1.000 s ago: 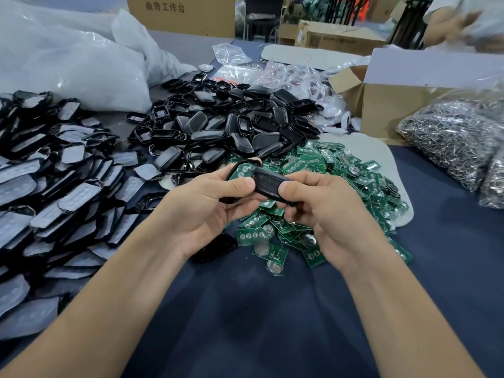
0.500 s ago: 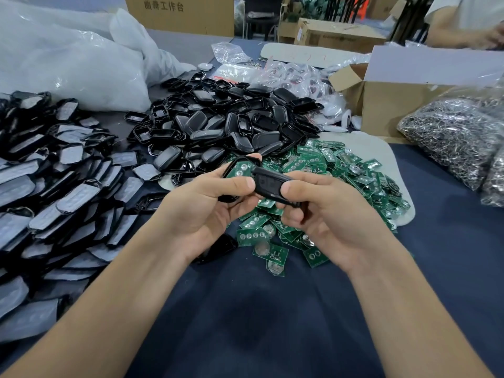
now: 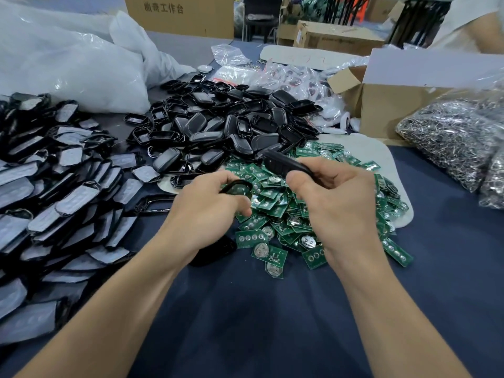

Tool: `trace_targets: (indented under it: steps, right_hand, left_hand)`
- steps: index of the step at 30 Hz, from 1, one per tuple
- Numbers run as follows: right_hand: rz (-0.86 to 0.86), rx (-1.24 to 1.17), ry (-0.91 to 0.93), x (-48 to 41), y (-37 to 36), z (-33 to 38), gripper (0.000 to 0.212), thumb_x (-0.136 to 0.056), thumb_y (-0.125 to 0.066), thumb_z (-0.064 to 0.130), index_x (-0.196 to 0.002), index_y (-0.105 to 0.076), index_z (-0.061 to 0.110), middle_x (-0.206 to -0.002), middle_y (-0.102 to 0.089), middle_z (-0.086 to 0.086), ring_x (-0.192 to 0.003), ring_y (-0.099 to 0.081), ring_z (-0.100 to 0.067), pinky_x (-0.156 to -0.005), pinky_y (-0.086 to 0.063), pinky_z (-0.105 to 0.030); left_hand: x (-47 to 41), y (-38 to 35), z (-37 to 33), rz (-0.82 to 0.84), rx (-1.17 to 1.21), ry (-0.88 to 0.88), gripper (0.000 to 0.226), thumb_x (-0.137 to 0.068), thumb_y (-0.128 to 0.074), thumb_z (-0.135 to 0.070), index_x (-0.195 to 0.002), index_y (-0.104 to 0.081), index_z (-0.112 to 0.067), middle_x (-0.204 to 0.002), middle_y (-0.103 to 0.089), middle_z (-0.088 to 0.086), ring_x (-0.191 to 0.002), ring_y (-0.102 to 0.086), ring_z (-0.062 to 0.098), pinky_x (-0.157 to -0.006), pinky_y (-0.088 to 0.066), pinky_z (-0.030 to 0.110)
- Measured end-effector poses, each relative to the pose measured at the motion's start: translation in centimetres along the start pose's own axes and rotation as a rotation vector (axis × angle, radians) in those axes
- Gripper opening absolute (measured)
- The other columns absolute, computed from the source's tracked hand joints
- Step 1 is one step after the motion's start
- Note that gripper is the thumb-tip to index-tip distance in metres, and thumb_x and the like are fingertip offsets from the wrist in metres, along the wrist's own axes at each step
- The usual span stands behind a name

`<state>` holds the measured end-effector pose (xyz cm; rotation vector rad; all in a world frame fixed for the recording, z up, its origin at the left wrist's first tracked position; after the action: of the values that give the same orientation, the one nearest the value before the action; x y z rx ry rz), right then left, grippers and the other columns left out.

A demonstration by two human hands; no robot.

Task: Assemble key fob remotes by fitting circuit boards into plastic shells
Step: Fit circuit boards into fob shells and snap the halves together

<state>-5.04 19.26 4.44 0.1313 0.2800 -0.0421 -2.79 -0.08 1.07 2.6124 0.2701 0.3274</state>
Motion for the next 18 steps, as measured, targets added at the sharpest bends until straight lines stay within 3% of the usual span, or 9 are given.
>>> trace_targets:
  steps: [2,5,8,10,13,15,18]
  right_hand:
    - [0.075,-0.105,-0.133,0.1,-0.3,-0.5,0.028,-0.085,-0.075,0.009,-0.077,-0.082,0.034,-0.062,-0.063,0.0,-0.057,-0.051,-0.012,-0.053,-0.043,-0.023]
    - [0.175,-0.392,-0.421,0.3,-1.0,-1.4,0.017,-0.09,-0.071,0.001,-0.081,-0.08,0.012,-0.069,-0.066,-0.006,-0.052,-0.05,-0.013,-0.047,-0.04,-0.019]
    - [0.214,-0.53,-0.559,0.5,-1.3,-2.0,0.008,-0.091,-0.068,0.003,-0.086,-0.073,0.006,-0.07,-0.068,-0.008,-0.052,-0.05,-0.013,-0.046,-0.039,-0.019]
    - [0.221,-0.547,-0.559,0.5,-1.3,-2.0,0.011,-0.091,-0.068,0.003,-0.083,-0.074,0.008,-0.07,-0.067,-0.008,-0.053,-0.05,-0.013,-0.046,-0.039,-0.019]
    - [0.151,-0.394,-0.399,0.2,-0.9,-1.8,0.022,-0.09,-0.071,0.003,-0.076,-0.081,0.016,-0.067,-0.065,-0.007,-0.053,-0.049,-0.013,-0.048,-0.038,-0.02]
    - [0.03,-0.076,-0.135,0.1,-0.1,-0.9,0.022,-0.088,-0.075,0.008,-0.079,-0.082,0.027,-0.065,-0.067,-0.002,-0.056,-0.052,-0.009,-0.052,-0.041,-0.022]
    - [-0.095,0.354,0.318,0.9,0.0,1.4,0.017,-0.087,-0.077,0.014,-0.096,-0.083,0.027,-0.085,-0.075,0.013,-0.076,-0.064,0.001,-0.072,-0.048,-0.015]
  left_hand:
    - [0.2,0.4,-0.2,-0.026,-0.215,-0.041,0.018,-0.071,-0.069,-0.048,-0.088,-0.071,-0.046,-0.084,-0.073,-0.012,-0.084,-0.065,0.014,-0.07,-0.044,0.035]
    - [0.1,0.8,-0.3,0.072,-0.295,-0.083,0.025,-0.071,-0.061,-0.06,-0.088,-0.075,-0.048,-0.084,-0.073,-0.008,-0.084,-0.066,0.015,-0.078,-0.049,0.037]
    - [-0.4,1.2,0.0,0.179,-0.348,-0.157,0.01,-0.081,-0.073,-0.043,-0.089,-0.079,-0.045,-0.077,-0.073,-0.002,-0.065,-0.063,0.01,-0.063,-0.048,0.022]
    - [-0.7,1.7,0.4,0.138,-0.358,-0.162,0.019,-0.079,-0.083,-0.035,-0.093,-0.079,-0.047,-0.078,-0.072,-0.009,-0.068,-0.062,0.002,-0.06,-0.044,0.009]
    - [-0.6,2.5,0.3,-0.07,-0.285,-0.214,0.028,-0.069,-0.091,-0.041,-0.093,-0.079,-0.046,-0.084,-0.073,-0.022,-0.075,-0.064,-0.002,-0.064,-0.044,0.007]
    - [-0.4,2.8,-0.3,-0.155,-0.006,-0.258,0.021,-0.071,-0.092,-0.034,-0.089,-0.082,-0.039,-0.081,-0.076,-0.017,-0.066,-0.064,-0.002,-0.062,-0.045,0.007]
    - [0.2,1.7,-1.2,0.077,0.451,-0.222,0.015,-0.079,-0.085,-0.026,-0.094,-0.084,-0.029,-0.09,-0.081,0.003,-0.073,-0.072,0.009,-0.064,-0.051,0.014]
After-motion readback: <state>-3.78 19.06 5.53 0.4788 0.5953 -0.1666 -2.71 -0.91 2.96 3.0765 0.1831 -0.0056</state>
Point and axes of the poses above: each hand's wrist, its own x-axis away from the middle knuckle, its own y-axis out of the back of the hand, z = x × y, the point moved 5 cm from there along -x, towards the middle knuckle
